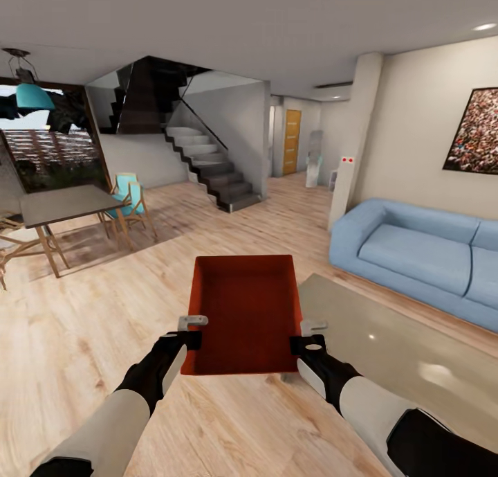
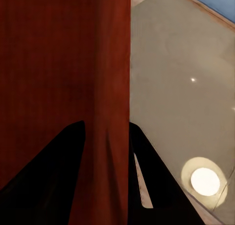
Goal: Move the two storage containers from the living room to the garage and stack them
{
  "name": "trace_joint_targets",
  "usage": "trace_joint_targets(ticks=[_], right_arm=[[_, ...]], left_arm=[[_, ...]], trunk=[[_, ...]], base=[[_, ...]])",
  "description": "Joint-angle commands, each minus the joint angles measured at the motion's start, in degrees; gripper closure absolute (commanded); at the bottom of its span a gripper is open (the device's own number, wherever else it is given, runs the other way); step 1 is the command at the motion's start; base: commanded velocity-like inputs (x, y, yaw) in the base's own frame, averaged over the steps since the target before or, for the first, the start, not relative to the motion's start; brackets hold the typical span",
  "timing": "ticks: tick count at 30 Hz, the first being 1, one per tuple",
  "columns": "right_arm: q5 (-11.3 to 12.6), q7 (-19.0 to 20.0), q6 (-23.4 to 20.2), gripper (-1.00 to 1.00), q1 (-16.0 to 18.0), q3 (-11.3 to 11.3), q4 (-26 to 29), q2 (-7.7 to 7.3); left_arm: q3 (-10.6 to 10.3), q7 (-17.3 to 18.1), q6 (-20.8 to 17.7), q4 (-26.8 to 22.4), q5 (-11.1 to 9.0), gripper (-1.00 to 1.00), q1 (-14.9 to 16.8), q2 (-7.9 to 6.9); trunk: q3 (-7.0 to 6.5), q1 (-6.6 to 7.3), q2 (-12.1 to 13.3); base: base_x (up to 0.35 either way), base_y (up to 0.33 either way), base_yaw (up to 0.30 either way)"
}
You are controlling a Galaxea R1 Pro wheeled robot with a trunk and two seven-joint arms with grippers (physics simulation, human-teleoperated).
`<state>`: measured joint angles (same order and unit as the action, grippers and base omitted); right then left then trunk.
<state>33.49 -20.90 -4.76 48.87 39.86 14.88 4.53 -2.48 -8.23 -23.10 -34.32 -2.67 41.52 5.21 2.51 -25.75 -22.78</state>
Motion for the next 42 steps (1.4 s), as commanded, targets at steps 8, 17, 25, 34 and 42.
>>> trace_joint_targets(ticks=[8,17,25,34,42], right_arm=[[-1.58,-1.87,-0.42,1.00,0.09,-1.01,0.23,-0.05],[-1.58,-1.87,-0.42,1.00,0.09,-1.01,0.23,-0.05],[-1.58,-1.86,-0.43,1.00,0.09,-1.01,0.23,-0.05],[-1.58,-1.87,-0.42,1.00,0.09,-1.01,0.23,-0.05],[-1.58,-1.86,-0.42,1.00,0.09,-1.01,0.23,-0.05]], left_arm=[[-0.16,-0.64,-0.28,0.07,-0.94,1.00,0.01,-0.01],[-0.16,-0.70,-0.28,0.17,-0.94,1.00,0.02,-0.01],[0.01,-0.83,-0.34,1.53,-0.86,1.00,-0.01,0.02],[0.02,-0.82,-0.37,1.62,-0.92,1.00,0.03,-0.01],[0.02,-0.82,-0.37,1.62,-0.91,1.00,0.01,-0.02]], trunk=[[0.13,-0.04,-0.14],[0.13,-0.04,-0.14],[0.13,-0.04,-0.14],[0.13,-0.04,-0.14],[0.13,-0.04,-0.14]], base=[[0.000,0.000,0.271],[0.011,0.000,0.268],[0.225,0.077,0.044],[0.306,0.137,0.000],[0.307,0.139,0.000]])
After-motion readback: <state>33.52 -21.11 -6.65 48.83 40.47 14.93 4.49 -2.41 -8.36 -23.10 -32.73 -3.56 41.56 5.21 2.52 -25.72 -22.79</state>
